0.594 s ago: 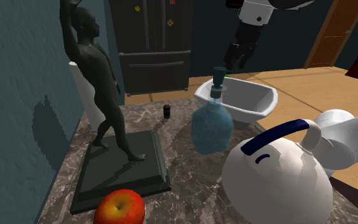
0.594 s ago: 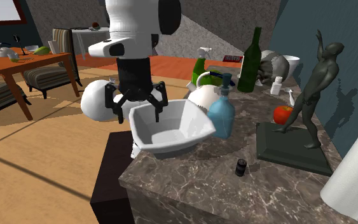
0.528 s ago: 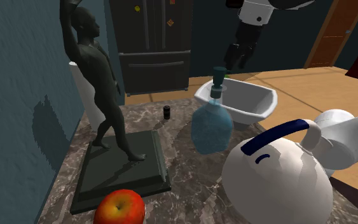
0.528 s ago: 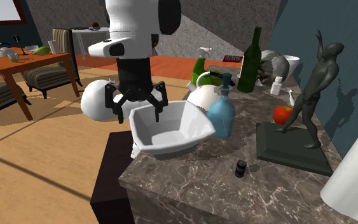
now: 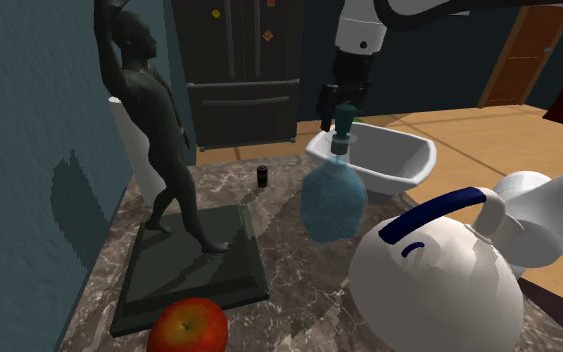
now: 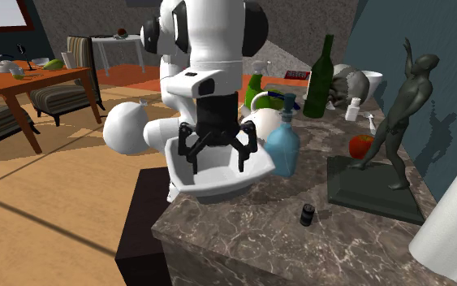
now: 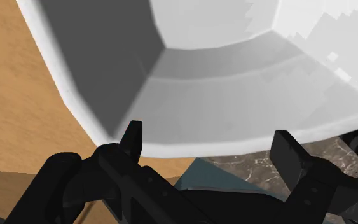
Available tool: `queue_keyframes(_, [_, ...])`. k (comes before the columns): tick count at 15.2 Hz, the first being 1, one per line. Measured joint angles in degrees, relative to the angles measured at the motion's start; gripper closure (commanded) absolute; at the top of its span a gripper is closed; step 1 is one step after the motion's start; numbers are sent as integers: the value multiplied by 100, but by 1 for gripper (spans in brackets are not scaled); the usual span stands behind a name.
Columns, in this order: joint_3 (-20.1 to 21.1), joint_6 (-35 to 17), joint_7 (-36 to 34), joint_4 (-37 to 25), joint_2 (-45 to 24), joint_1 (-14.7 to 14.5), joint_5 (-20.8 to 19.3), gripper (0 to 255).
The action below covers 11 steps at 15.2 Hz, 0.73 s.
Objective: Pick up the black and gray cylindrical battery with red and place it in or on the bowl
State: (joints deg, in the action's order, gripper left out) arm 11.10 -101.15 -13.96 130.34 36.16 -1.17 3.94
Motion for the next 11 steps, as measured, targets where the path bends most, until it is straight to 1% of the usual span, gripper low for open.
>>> queue_keyframes(3, [325,-122,-332,-311,-527,-51,63,0])
queue_keyframes(5, [527,-129,-585,-580,-861,-78,-5,0])
queue_keyframes(7, [680,63,-795,-857,-1184,-129,-352,0])
queue_keyframes(8, [747,36,-910,-963,-1341,-190,-458,0])
queue_keyframes(10, [910,-240,-1165,-1178,-1821,-288,-174,0])
queue_keyframes(11, [1035,-289,-1341,-1335,-2055,-332,-146,0])
